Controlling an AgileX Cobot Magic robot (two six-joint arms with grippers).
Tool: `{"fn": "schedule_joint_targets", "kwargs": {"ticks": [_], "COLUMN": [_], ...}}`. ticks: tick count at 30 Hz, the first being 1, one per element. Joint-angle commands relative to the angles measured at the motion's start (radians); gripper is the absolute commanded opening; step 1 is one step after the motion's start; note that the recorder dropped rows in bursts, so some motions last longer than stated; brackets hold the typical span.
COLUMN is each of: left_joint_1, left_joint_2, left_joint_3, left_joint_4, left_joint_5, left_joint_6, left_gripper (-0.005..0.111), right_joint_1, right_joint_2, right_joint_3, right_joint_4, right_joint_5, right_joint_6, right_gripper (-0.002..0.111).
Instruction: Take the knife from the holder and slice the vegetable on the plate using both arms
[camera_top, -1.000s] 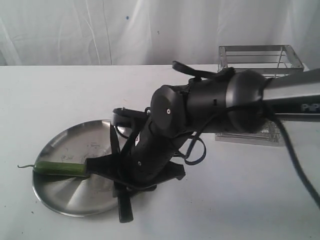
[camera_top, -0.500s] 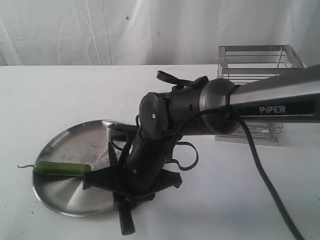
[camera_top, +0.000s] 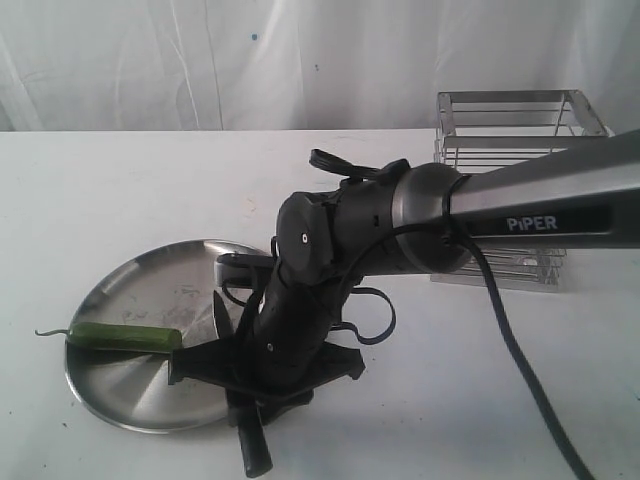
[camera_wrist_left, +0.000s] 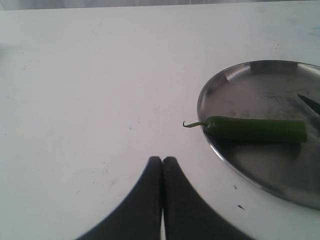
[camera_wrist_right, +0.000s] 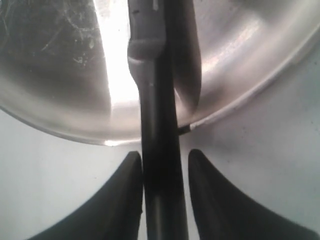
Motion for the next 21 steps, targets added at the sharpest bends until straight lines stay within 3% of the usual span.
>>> {"fn": "schedule_joint_targets", "kwargs": {"ticks": [1, 13, 21], "left_joint_1": [-0.007, -0.007, -0.007], "left_joint_2": [-0.005, -0.005, -0.005], "left_joint_3": [0.002, 0.002, 0.002], "left_joint_4": [-0.004, -0.004, -0.004], "left_joint_5": [-0.001, -0.001, -0.001], "left_joint_6": [0.0, 0.0, 0.0], "left_gripper": [0.0, 0.0, 0.0], "right_joint_1": [-0.006, -0.014, -0.101], "right_joint_2": [-0.006, -0.023, -0.098], "right_joint_3": [-0.004, -0.004, -0.004], "right_joint_4": [-0.006, -0.011, -0.024], "right_joint_5": [-0.004, 0.042, 0.108], "right_joint_6": [-0.011, -0.003, -0.008], "right_gripper": [0.034, 0.035, 0.035]}}
